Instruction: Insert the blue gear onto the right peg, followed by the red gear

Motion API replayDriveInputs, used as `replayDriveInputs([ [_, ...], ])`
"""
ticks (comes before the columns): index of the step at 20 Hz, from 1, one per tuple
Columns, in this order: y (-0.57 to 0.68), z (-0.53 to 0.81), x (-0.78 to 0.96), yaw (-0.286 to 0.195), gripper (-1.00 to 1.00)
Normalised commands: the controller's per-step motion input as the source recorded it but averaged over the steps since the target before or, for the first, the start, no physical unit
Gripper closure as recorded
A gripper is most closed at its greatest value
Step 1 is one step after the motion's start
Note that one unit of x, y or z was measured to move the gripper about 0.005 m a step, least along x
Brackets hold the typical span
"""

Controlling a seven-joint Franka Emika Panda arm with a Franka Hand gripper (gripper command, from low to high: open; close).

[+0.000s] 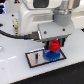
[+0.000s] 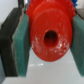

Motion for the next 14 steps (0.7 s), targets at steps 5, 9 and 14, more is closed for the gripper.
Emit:
replayDriveInputs([
  [5,0.09,0.32,0.34,0.000,1.00],
  [9,-0.05,0.27,0.25,0.000,1.00],
  [14,-0.06,0.03,0.10,0.000,1.00],
])
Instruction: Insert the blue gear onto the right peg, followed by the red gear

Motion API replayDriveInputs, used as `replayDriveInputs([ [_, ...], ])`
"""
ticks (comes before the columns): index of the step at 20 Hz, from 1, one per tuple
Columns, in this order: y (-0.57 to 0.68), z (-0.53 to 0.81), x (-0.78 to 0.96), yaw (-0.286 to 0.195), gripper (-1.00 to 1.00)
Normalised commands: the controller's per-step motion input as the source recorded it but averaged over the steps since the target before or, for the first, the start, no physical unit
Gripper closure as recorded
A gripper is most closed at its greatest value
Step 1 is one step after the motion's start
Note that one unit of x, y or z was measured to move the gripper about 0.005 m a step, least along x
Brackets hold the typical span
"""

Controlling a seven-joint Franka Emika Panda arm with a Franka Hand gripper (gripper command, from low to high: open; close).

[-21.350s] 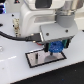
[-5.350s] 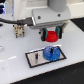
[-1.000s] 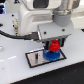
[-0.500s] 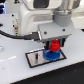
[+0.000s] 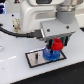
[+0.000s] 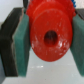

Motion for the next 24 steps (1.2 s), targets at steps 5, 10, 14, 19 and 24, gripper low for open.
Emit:
replayDriveInputs([
  [5,-0.12,-0.04,0.14,0.000,1.00],
  [10,-0.09,-0.04,0.13,0.000,1.00],
  [14,-0.01,0.07,0.05,0.000,1.00],
  [19,-0.04,0.10,0.03,0.000,1.00],
  [24,-0.02,0.25,0.05,0.000,1.00],
])
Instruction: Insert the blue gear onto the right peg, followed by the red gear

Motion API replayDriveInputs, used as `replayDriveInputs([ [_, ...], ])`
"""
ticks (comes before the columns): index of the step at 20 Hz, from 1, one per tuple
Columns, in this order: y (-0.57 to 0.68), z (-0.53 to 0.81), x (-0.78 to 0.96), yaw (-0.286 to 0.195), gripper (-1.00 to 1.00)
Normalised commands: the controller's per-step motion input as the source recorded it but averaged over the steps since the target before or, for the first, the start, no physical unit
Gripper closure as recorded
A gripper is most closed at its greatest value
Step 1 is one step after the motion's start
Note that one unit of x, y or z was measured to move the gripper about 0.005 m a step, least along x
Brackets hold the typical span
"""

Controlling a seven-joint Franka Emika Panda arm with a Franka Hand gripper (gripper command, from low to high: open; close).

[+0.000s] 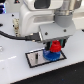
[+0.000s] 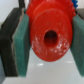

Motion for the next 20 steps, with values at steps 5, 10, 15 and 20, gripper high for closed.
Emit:
replayDriveInputs([
  [5,-0.04,0.16,0.06,0.000,1.00],
  [10,-0.02,0.08,0.09,0.000,1.00],
  [15,-0.15,0.00,0.12,0.000,1.00],
  [20,-0.23,-0.05,0.19,0.000,1.00],
])
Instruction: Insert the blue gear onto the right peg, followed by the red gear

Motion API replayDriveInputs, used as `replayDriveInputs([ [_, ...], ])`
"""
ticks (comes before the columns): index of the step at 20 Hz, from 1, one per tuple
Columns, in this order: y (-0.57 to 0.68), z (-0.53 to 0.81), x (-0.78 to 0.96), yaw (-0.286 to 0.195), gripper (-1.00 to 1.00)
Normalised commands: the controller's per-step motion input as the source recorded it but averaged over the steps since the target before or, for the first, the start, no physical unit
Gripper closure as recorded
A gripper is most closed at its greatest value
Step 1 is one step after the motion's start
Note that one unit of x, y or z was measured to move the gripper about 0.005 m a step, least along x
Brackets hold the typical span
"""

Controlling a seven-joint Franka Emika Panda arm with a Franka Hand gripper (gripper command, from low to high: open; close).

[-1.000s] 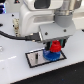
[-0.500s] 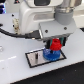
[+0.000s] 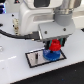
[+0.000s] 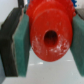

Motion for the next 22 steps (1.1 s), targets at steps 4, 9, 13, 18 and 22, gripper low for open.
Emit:
replayDriveInputs([
  [4,-0.25,-0.12,0.19,0.000,1.00],
  [9,-0.06,-0.12,0.14,0.000,1.00],
  [13,0.00,-0.12,0.23,0.000,1.00],
  [18,0.00,-0.10,0.22,0.000,1.00],
  [22,0.00,0.03,0.12,0.000,-1.00],
])
